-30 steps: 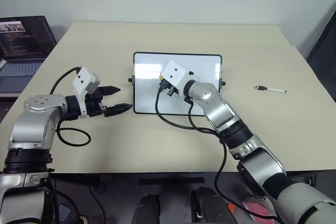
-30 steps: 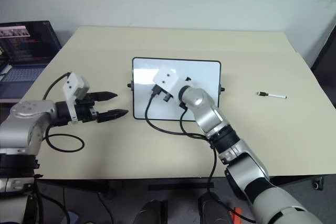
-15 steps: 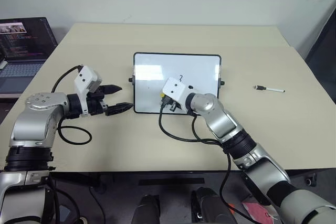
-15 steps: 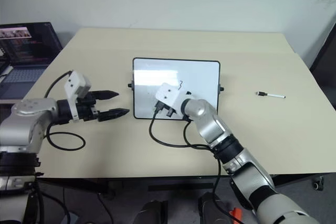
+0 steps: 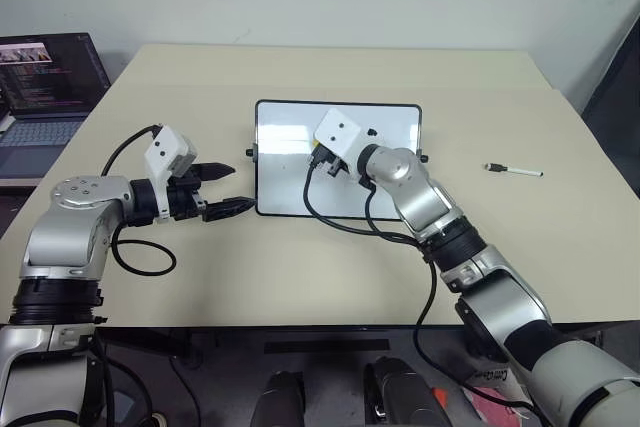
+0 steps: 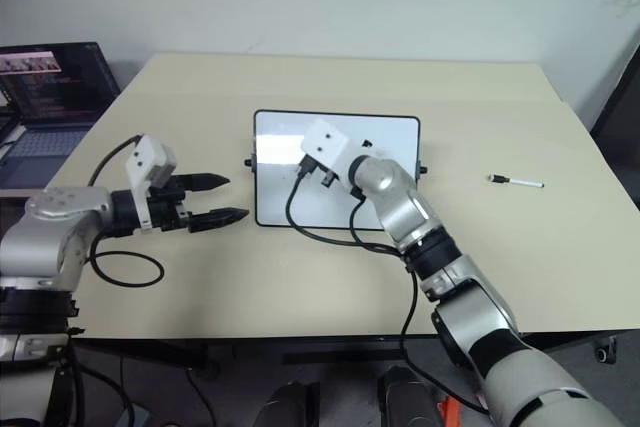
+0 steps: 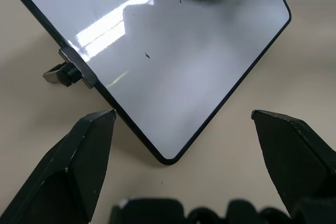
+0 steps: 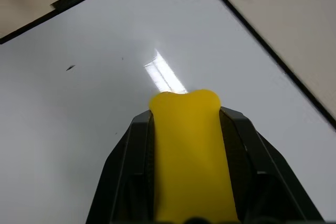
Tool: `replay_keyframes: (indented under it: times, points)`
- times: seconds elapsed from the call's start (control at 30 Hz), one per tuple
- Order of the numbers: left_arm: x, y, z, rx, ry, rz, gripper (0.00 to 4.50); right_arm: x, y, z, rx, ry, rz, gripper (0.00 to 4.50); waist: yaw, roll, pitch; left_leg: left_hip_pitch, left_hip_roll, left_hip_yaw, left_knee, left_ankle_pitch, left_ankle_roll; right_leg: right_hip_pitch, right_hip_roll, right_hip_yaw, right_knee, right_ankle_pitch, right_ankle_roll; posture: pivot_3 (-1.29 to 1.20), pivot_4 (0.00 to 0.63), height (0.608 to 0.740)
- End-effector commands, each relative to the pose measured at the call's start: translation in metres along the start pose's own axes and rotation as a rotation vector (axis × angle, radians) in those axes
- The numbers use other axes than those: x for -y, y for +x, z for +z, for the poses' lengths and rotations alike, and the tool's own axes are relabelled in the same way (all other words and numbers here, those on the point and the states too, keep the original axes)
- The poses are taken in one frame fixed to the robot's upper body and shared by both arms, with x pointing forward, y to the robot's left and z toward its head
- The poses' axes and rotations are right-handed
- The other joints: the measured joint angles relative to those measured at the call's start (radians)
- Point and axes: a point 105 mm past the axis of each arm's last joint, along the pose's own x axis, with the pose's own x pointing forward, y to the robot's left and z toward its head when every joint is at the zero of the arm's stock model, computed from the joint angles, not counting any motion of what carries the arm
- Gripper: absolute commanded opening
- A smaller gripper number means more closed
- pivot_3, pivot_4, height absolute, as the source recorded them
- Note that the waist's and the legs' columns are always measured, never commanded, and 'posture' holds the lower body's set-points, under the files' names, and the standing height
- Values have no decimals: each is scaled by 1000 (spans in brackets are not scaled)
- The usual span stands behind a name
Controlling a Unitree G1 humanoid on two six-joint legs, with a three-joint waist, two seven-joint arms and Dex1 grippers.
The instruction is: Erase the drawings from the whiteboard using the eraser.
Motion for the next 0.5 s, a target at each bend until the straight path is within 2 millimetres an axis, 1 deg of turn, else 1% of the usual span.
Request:
replay_keyframes:
  times: [0.03, 0.13, 0.2, 0.27, 0.3, 0.4, 0.5]
  points:
    - [-6, -8, 12, 18, 43, 29, 4500, -22, -3, -18, -74, -4, 98, 1392, -1, 0, 0, 1, 0, 0, 0, 0, 0, 0, 0, 0, 0, 0, 0, 0, 150, 740]
    - [-6, -7, 11, 18, 42, 29, 4500, -31, -5, -16, -76, -23, 135, 1392, -1, 0, 0, 1, 0, 0, 0, 1, 1, 0, 0, 0, 1, 0, 1, 0, 150, 740]
    - [-6, -7, 11, 18, 42, 28, 4500, -29, -4, -13, -70, -25, 124, 1392, -1, 0, 0, 1, 0, 0, 0, 1, 0, 0, 0, 0, 1, 0, 1, 0, 150, 740]
    - [-6, -7, 11, 18, 42, 27, 4500, -22, -3, -10, -62, -26, 95, 1392, 0, 0, 0, 1, 0, 0, 0, 2, 0, 0, 0, 0, 1, 0, 1, 0, 150, 740]
    - [-6, -7, 11, 18, 42, 27, 4500, -17, -3, -8, -56, -28, 74, 1392, 0, 0, 0, 1, 0, 0, 0, 2, 0, 0, 0, 0, 1, 0, 1, 0, 150, 740]
    - [-6, -7, 11, 19, 43, 27, 4500, 10, -3, -3, -44, -40, -32, 1392, 0, 0, 0, 1, 0, 0, 0, 2, 0, 0, 0, 0, 1, 0, 1, 0, 150, 740]
    - [-6, -7, 11, 19, 44, 27, 4500, 23, -4, -4, -43, -43, -78, 1392, 2, 0, 0, 1, 0, 0, 0, 2, -1, 0, 0, 0, 0, 1, 2, 0, 150, 740]
